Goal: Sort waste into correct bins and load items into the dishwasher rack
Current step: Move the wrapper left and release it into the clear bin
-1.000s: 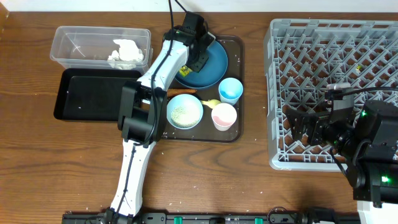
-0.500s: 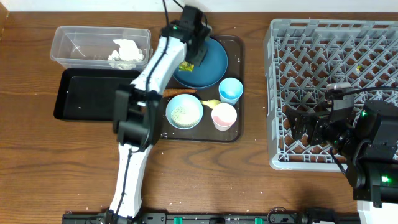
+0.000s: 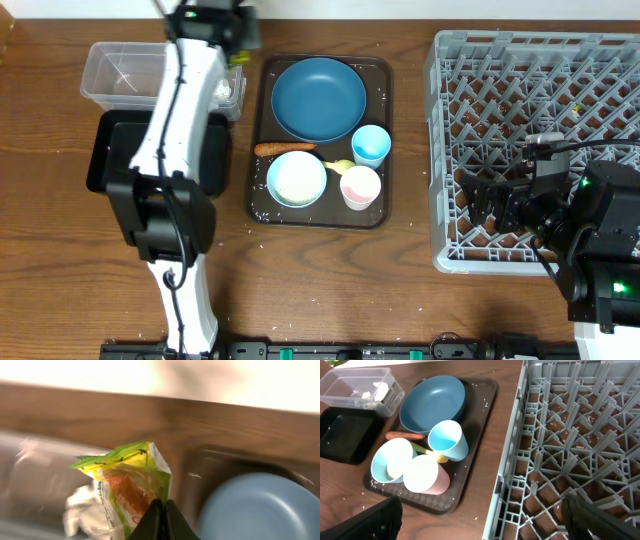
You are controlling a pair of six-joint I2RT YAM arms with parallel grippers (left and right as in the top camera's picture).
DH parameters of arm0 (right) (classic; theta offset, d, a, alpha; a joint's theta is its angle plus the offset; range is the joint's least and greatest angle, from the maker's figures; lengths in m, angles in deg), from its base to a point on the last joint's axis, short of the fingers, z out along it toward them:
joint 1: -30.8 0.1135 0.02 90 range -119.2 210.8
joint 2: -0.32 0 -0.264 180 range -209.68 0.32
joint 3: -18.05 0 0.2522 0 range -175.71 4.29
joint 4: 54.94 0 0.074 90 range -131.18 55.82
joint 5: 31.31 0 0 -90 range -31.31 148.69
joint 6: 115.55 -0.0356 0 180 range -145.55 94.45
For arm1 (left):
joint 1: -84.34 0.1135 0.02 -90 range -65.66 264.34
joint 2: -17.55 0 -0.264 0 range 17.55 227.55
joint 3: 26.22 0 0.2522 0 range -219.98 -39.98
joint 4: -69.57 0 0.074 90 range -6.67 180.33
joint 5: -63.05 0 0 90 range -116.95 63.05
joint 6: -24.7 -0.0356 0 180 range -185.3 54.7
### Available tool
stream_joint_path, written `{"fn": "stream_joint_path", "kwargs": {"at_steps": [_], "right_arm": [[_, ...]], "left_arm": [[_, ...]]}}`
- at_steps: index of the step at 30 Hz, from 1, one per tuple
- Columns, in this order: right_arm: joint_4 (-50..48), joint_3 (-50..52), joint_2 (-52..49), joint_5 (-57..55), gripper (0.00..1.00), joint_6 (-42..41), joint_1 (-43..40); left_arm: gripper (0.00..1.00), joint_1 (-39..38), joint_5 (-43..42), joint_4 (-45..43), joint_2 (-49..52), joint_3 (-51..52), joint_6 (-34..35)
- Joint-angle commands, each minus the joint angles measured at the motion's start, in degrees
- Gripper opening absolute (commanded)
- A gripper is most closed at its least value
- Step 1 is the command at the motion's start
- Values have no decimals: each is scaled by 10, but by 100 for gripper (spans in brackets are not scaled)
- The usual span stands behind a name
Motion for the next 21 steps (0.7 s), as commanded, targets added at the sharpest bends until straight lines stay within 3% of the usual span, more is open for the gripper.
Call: {"fn": "stream_joint_path", "kwargs": {"at_steps": [1, 4, 7, 8, 10, 12, 15, 21], "right_arm": [[-2, -13, 1, 0, 99, -7, -7], [-6, -13, 1, 1, 99, -7, -7], [-8, -13, 1, 1, 99, -7, -7], [-8, -13, 1, 0, 99, -7, -7], [-8, -13, 1, 1, 99, -7, -7], [-8, -13, 1, 1, 99, -7, -7], [-8, -13, 1, 1, 99, -7, -7], [-9, -13, 1, 1, 99, -7, -7]], "left_arm": [[6, 47, 37, 3, 25, 11, 143], [6, 77, 37, 3, 46, 11, 211], [12, 95, 35, 1, 64, 11, 229], [17, 98, 34, 2, 67, 11, 229], [40, 100, 34, 2, 70, 11, 229], [52, 100, 34, 1, 70, 11, 228], [63, 100, 24, -1, 63, 4, 202], [66, 96, -116, 22, 10, 2, 88]]}}
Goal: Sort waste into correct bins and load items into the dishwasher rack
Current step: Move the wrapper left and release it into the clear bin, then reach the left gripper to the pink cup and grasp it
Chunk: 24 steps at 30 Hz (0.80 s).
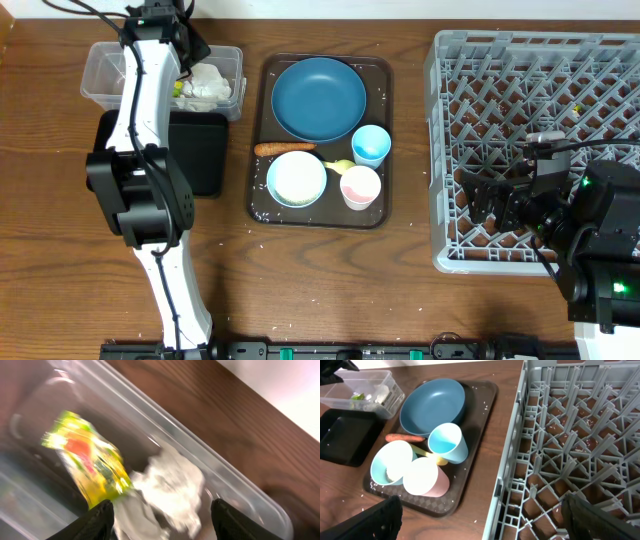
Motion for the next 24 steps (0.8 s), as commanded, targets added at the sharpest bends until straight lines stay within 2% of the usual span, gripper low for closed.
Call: {"fn": "stream_joint_path", "kwargs": {"at_steps": [1, 4, 9, 16, 20, 24], "right_arm": [[-1, -13, 1, 1, 99, -7, -7], [0, -13, 1, 0, 99, -7, -7], [-1, -13, 0, 0, 99, -7, -7], [-1, -13, 0, 0, 99, -7, -7], [-2, -13, 0, 0, 99, -7, -7], [-2, -13, 0, 0, 99, -7, -7]], "left_arm": [[66, -4, -97, 24, -62, -8, -83], [66, -13, -130, 79, -100, -8, -110], [66, -38, -135, 168, -152, -8, -132], [65, -116, -135, 310, -173, -3, -160], [65, -169, -135, 327, -173, 33, -165], [65, -215, -135, 292, -173, 92, -158]]}}
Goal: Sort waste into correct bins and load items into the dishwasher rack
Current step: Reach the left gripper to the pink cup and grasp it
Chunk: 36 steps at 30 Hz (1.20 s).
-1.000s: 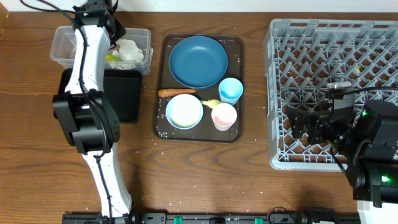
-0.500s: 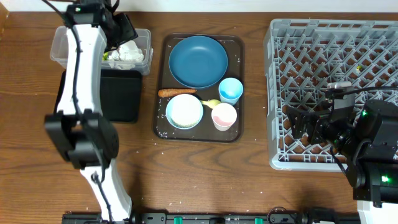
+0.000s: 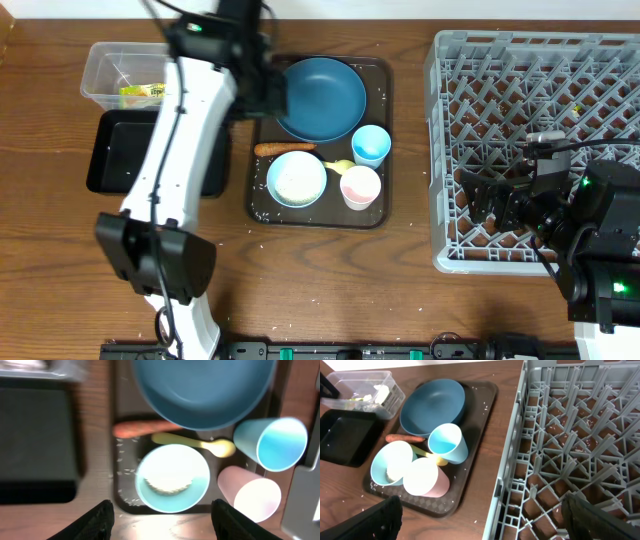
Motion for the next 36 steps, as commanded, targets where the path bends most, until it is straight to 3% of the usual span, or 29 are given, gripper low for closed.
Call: {"fn": "stream_joint_path", "kwargs": {"at_steps": [1, 13, 28, 30, 34, 36], "right_arm": [[-1, -13, 0, 1, 99, -6, -7], [3, -12, -7, 1, 99, -6, -7], [14, -12, -34, 5, 99, -6, -7], [14, -12, -34, 5, 99, -6, -7], [14, -12, -34, 5, 99, -6, -7], [14, -12, -34, 5, 99, -6, -7]], "left_arm": [[65, -31, -7, -27, 8, 51, -1], [65, -151, -73, -110, 9, 165, -21], [64, -186, -18, -219, 16, 272, 21], [59, -186, -19, -226, 16, 277, 22], [33, -186, -19, -227, 16, 278, 31], [26, -187, -21, -227, 16, 278, 37]]}}
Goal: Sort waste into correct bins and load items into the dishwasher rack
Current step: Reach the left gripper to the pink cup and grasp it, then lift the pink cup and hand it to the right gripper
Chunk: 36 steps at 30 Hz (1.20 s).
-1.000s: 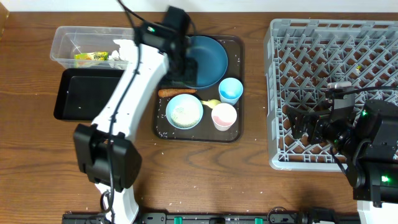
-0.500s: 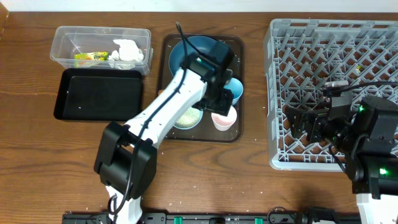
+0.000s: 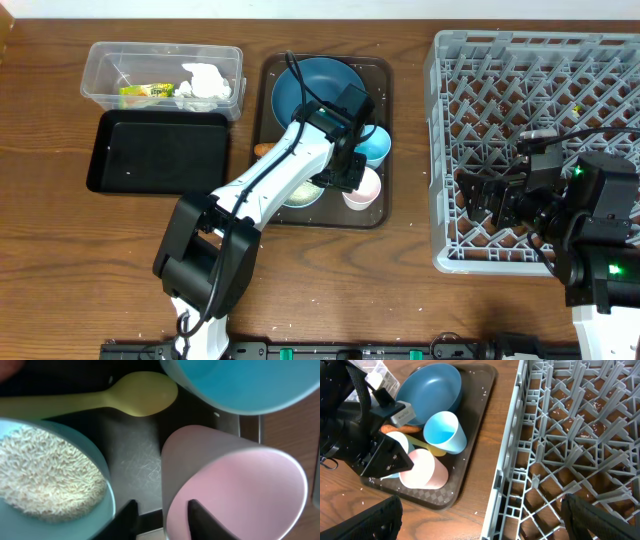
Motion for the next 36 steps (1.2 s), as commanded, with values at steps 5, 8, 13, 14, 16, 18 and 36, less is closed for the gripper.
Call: {"fn": "stream_joint_path", "kwargs": {"at_steps": [5, 8, 13, 14, 16, 18, 36], "right_arm": [[0, -12, 0, 5, 99, -6, -7], [0, -12, 0, 4, 99, -6, -7], [1, -12, 0, 5, 99, -6, -7], [1, -12, 0, 4, 99, -6, -7], [1, -12, 0, 5, 99, -6, -7], [0, -12, 0, 5, 99, -6, -7], [-103, -12, -16, 120, 99, -113, 8]], "left_arm": [[24, 0, 6, -1, 7, 6, 16], [21, -1, 6, -11, 7, 17, 33], [9, -1, 6, -26, 7, 31, 35], [6, -1, 6, -29, 7, 31, 35], [6, 0, 6, -31, 7, 30, 36], [6, 2, 3, -30, 6, 25, 37], [6, 194, -421, 19, -94, -4, -61]]}}
